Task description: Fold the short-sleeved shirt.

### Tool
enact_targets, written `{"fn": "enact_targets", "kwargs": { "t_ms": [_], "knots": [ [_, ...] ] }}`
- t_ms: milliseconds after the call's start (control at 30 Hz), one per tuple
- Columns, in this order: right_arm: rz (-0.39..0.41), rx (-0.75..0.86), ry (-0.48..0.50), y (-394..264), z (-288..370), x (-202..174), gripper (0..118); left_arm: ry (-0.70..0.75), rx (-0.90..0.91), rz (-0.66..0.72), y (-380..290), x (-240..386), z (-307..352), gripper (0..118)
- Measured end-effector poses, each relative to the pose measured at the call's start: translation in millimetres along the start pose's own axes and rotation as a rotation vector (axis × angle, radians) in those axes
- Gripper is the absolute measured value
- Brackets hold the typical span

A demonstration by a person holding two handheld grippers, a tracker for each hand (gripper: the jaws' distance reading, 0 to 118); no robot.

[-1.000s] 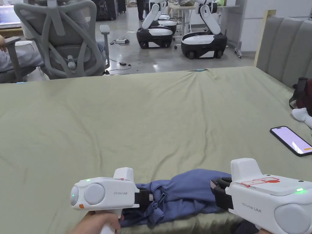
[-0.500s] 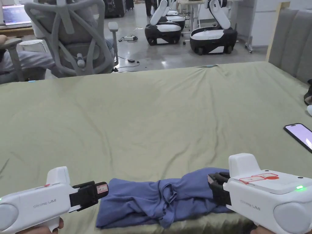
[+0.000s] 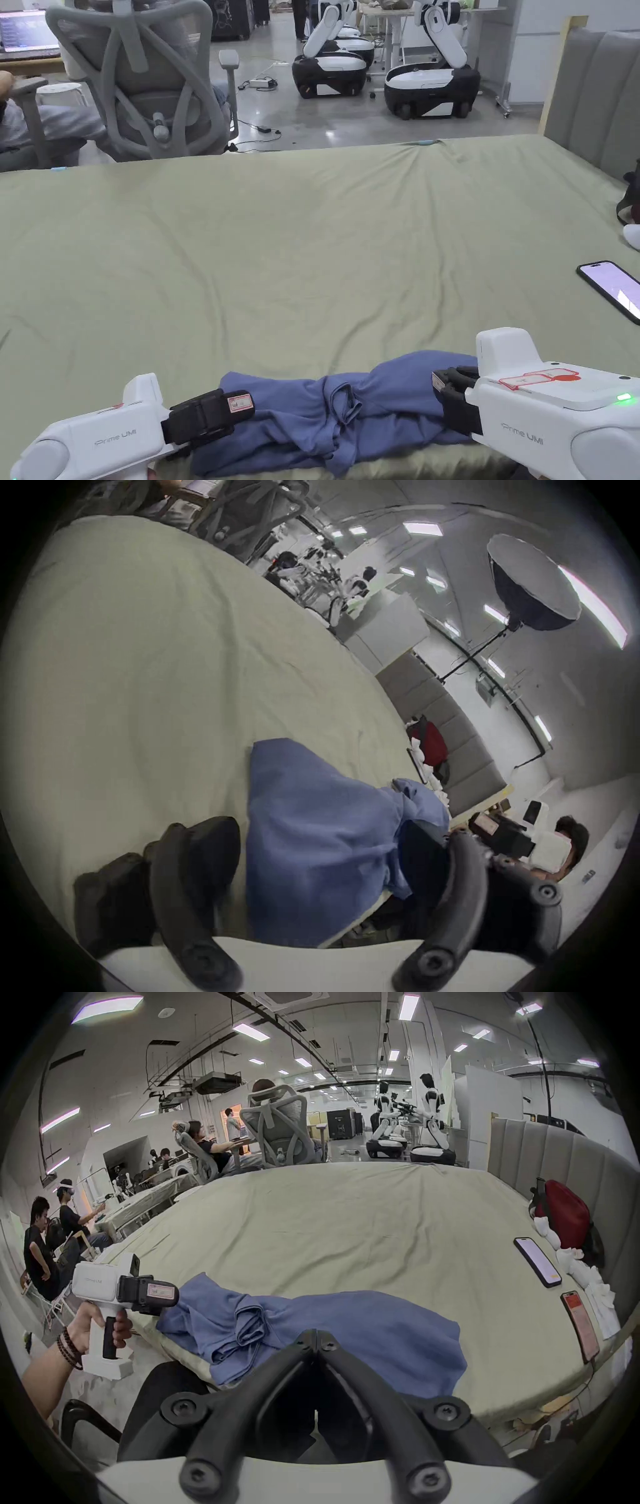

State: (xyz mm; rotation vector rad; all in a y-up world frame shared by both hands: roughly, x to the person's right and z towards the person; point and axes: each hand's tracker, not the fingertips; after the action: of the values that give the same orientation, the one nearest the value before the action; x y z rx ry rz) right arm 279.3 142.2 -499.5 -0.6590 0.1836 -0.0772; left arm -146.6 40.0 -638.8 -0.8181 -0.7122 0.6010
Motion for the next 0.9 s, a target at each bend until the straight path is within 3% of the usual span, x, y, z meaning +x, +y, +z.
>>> {"fn": "enact_targets", "kwargs": {
  "t_ms": [67, 100, 133, 267, 700, 900],
  "knots": [
    [-0.010, -0.002, -0.004, -1.2, 0.6, 0.6, 0, 0.007, 0.007, 0.038, 5.8, -8.1, -6.3, 71],
    [-0.011, -0.004, -0.005, -1.6, 0.6, 0.5, 0, 0.061, 0.010, 0.038, 5.4, -6.6, -9.9, 34],
    [-0.010, -0.006, -0.004, -1.9, 0.5, 0.2, 0, 0.092, 0.006, 0.014, 3.8, -6.6, -13.3, 16],
    [-0.002, -0.011, 0.000, -2.4, 1.6, -2.4, 0, 0.065, 0.050, 0.013, -3.7, 9.1, -3.2, 16],
    [0.004, 0.001, 0.026, 3.0, -2.3, -11.0, 0, 0.335, 0.264, 0.110, 20.4, -51.6, 126.2, 15],
    [0.013, 0.000, 0.056, 4.1, -9.5, -18.1, 0, 0.223, 0.297, 0.076, 21.5, 23.4, 118.4, 15]
  ]
}}
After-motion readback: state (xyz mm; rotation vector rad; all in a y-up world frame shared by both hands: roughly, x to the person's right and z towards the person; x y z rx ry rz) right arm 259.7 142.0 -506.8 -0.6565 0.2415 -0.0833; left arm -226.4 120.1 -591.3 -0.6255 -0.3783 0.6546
